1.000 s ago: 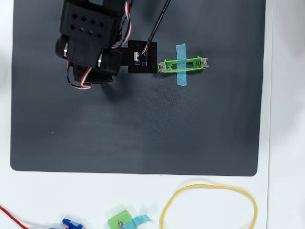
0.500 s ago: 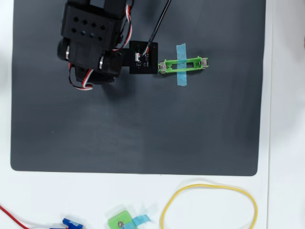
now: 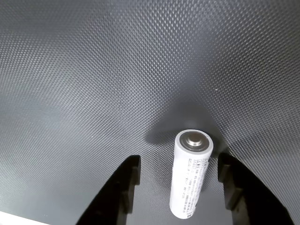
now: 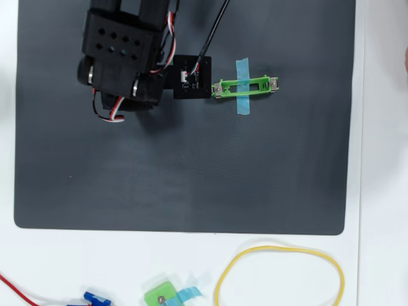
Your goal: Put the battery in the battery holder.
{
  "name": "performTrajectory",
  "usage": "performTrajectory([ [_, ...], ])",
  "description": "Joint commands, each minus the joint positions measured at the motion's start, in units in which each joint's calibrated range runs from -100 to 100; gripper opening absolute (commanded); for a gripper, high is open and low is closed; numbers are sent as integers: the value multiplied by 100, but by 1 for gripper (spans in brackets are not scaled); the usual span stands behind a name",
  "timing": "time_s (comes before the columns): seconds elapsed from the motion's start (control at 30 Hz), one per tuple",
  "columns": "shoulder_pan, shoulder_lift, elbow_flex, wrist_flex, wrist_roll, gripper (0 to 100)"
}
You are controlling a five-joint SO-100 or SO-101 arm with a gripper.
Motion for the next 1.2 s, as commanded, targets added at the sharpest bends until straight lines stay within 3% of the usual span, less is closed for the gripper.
performTrajectory([
  [0.0, -34, 202, -243, -88, -34, 16],
  [0.73, 39, 236, -261, -88, -28, 16],
  [1.17, -24, -727, 453, -525, 3, 17],
])
